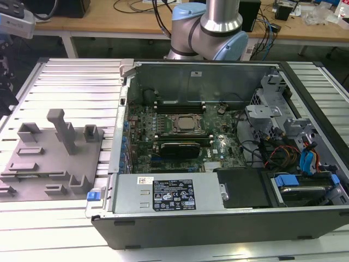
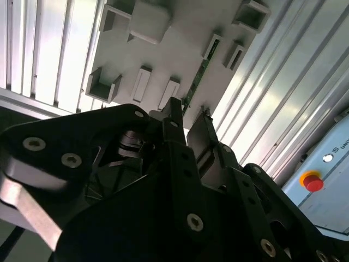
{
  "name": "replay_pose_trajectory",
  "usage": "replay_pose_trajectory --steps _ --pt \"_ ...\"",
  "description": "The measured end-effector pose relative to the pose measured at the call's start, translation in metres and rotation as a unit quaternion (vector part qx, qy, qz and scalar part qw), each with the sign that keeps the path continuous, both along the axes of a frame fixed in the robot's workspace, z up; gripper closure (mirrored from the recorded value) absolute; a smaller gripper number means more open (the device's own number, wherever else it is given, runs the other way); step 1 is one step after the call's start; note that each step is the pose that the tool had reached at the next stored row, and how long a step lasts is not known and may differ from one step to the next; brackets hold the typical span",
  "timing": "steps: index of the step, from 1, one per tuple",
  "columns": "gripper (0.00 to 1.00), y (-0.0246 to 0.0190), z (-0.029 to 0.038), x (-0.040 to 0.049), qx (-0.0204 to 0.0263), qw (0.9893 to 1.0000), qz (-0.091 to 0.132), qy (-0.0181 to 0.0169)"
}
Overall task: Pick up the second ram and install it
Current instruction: 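Pick up the second ram and move it above second insertion slot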
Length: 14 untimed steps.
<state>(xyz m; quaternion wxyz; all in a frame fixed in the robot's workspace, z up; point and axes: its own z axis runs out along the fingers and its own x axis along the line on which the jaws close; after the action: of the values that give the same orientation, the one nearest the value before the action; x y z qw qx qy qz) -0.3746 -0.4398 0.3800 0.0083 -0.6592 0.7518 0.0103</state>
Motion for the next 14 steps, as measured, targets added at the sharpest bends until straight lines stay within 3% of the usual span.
replay_pose_trajectory --steps 5,14 --pt "0.68 -0.0008 -0.0030 -0.0011 -0.0001 1.0000 0.000 0.0001" --pt "0.68 -0.0014 -0.0188 -0.0043 0.0000 1.0000 0.000 0.0001"
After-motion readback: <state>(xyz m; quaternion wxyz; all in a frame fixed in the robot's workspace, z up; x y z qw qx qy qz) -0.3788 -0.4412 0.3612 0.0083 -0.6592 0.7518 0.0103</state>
